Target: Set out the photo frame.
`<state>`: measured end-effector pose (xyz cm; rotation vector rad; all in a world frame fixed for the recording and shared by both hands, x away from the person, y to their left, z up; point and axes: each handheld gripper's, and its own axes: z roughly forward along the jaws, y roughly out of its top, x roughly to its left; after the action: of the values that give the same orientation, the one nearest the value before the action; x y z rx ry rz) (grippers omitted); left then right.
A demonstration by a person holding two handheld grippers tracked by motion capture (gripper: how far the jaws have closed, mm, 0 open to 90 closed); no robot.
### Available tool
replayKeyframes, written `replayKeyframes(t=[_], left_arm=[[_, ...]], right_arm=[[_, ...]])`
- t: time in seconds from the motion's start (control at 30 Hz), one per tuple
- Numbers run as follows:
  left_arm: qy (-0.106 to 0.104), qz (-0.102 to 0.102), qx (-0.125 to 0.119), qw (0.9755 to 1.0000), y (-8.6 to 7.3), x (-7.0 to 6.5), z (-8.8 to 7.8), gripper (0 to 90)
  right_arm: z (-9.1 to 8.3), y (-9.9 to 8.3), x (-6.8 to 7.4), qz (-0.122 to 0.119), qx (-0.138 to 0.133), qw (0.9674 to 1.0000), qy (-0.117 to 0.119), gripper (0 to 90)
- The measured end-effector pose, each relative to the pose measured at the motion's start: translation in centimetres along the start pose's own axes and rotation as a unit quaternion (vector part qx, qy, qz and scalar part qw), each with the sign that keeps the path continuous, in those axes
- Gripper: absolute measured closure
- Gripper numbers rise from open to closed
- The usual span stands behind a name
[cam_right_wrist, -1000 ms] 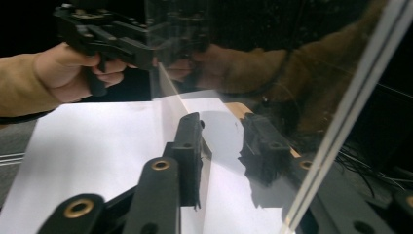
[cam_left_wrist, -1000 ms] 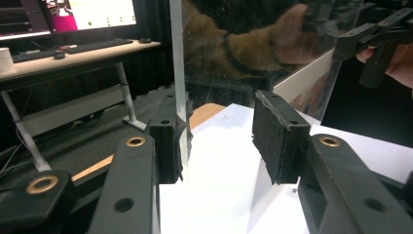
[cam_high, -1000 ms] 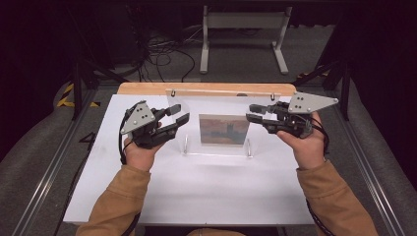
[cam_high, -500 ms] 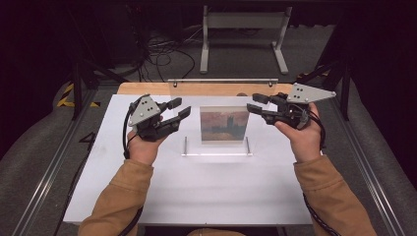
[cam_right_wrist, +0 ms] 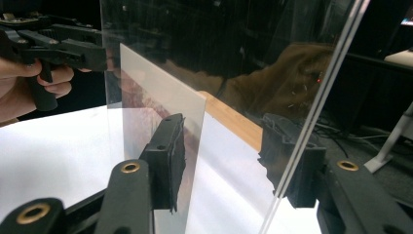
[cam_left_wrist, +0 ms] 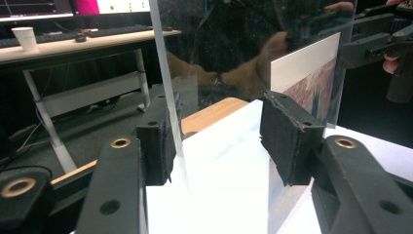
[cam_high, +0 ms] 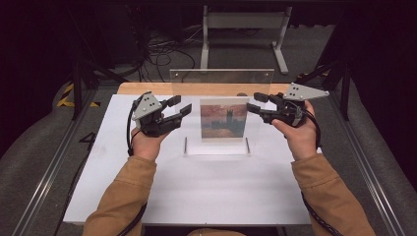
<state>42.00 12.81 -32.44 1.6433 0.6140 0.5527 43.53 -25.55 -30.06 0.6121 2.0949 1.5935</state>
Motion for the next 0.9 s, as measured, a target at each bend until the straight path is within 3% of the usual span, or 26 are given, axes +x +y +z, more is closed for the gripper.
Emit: replayKeyframes(t=[0.17,0.47,0.6,0.73,0.9], left_arm=[[0.003,-0.003,0.006,1.0000,-0.2,0.1,0.4,47.4],[0.014,-0.012,0.025,0.9995,-0.7,0.3,0.2,34.5],[0.016,-0.008,0.033,0.9993,-0.9,0.2,-0.8,26.3],[0.011,-0.015,0.037,0.9991,-1.4,-0.2,-2.8,22.7],[0.017,-0.009,0.048,0.9987,-2.0,-0.9,-5.1,22.0]], right_arm=[[0.5,-0.5,-0.2,0.004,0.012,0.9999,-0.003,47.4],[-0.1,-1.1,-0.5,0.028,0.007,0.9995,-0.011,30.6],[-0.9,-1.4,-0.3,0.026,0.011,0.9994,-0.022,26.1],[-3.2,-2.2,0.6,0.008,0.027,0.9991,-0.032,24.5],[-5.0,-3.0,1.3,0.007,0.039,0.9985,-0.037,24.0]])
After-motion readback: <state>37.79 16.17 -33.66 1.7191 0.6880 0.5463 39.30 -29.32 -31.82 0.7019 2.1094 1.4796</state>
